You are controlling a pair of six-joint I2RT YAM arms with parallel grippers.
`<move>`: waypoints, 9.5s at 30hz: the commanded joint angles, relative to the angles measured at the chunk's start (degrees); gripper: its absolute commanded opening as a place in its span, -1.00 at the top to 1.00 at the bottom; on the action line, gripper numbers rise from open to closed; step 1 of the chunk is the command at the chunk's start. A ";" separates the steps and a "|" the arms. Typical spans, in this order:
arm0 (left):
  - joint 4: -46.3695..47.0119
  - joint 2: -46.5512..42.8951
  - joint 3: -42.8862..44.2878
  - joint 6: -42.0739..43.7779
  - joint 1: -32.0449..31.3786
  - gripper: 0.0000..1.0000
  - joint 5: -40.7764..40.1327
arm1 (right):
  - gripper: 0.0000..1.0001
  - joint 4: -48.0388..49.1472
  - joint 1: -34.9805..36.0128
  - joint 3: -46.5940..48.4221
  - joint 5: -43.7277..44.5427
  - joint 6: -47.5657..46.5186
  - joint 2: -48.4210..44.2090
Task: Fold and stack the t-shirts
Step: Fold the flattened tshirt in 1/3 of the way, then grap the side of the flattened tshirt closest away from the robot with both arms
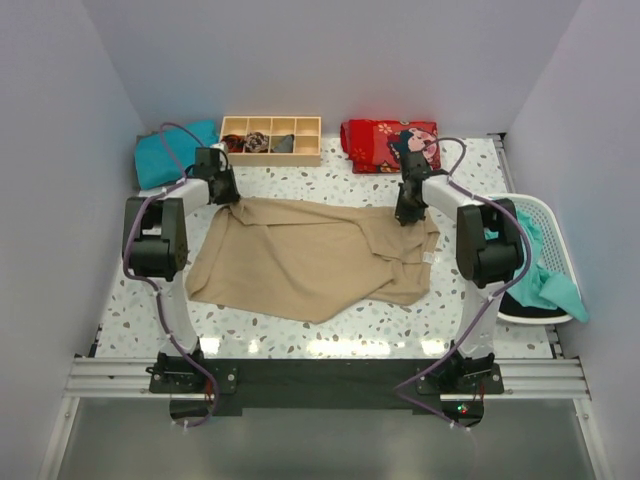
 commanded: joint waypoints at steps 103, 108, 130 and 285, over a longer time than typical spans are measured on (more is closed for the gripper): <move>-3.10 -15.79 -16.67 -2.96 -3.98 -1.00 -3.63 | 0.55 0.59 -2.54 9.29 -3.77 -5.27 -4.84; -0.90 -16.32 -18.97 -4.01 -3.89 -1.00 -6.18 | 0.55 -0.02 -1.40 9.47 -4.20 -5.62 -6.87; 1.92 -18.88 -21.53 -4.19 -3.63 -1.00 -11.64 | 0.63 0.85 7.04 2.62 -9.13 -5.35 -5.90; -1.07 -10.96 -15.81 0.38 -21.73 -1.00 -5.57 | 1.00 -25.60 11.08 -18.04 11.52 7.74 -53.73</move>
